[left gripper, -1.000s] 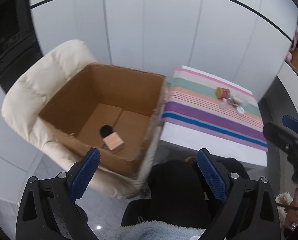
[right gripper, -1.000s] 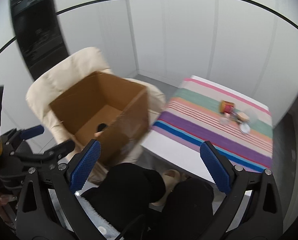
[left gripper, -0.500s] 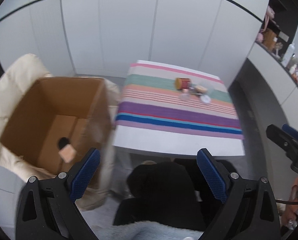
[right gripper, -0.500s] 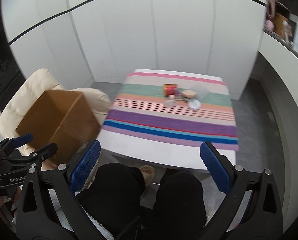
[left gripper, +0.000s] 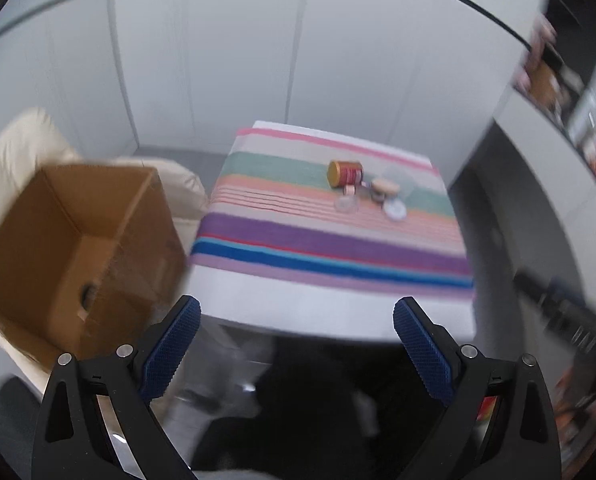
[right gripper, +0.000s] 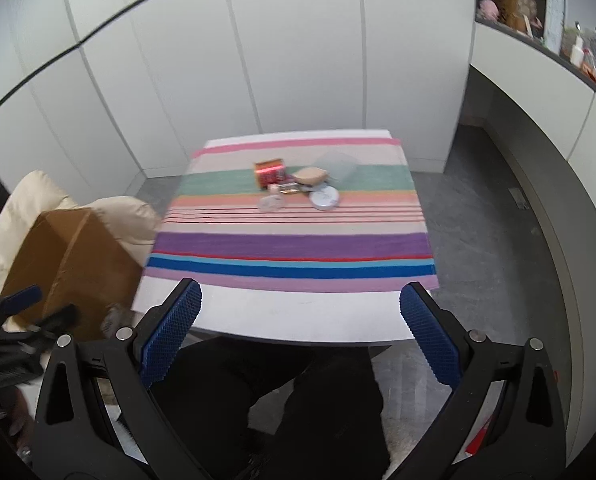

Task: Organize objects
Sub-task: 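Grasp the clear plastic case with the left tool while the right tool grasps the white compact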

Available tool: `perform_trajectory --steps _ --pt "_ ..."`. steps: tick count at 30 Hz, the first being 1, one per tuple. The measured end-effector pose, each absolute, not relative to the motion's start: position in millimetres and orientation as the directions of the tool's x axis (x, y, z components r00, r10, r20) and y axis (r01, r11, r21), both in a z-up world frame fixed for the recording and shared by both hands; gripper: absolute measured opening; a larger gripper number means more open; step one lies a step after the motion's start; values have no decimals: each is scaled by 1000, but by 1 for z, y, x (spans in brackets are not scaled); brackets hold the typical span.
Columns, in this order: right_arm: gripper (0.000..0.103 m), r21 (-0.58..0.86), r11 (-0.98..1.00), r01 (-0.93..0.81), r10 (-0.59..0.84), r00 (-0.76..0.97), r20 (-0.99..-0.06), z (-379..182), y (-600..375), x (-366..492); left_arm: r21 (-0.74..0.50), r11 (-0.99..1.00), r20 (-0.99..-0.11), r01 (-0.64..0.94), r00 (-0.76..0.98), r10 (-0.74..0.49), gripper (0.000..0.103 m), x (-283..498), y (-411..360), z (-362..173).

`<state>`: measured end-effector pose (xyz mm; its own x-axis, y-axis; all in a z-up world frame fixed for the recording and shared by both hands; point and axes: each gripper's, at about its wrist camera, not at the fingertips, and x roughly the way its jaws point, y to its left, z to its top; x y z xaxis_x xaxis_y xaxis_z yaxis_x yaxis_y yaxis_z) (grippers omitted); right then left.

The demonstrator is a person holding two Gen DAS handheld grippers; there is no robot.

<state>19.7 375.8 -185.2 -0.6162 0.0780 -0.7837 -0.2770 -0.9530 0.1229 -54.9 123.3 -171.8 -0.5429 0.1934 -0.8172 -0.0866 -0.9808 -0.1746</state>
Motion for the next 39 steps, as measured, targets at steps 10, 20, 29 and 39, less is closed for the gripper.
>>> perform_trajectory --steps 10,20,29,39 --pt "101 83 -960 -268 89 -571 -816 -258 433 -68 -151 -980 -876 -130 -441 194 98 -167 185 -261" --pt "101 50 -961 -273 94 -490 -867 -351 469 -181 -153 -976 -917 -155 -346 199 98 -271 239 -365" --pt "94 99 -971 -219 23 -496 -868 -432 467 -254 -155 -980 -926 -124 -327 188 98 -302 246 -406" --pt "60 15 -970 -242 118 -526 -842 -427 468 -247 -142 -976 -916 -163 -353 193 93 -324 275 -418"
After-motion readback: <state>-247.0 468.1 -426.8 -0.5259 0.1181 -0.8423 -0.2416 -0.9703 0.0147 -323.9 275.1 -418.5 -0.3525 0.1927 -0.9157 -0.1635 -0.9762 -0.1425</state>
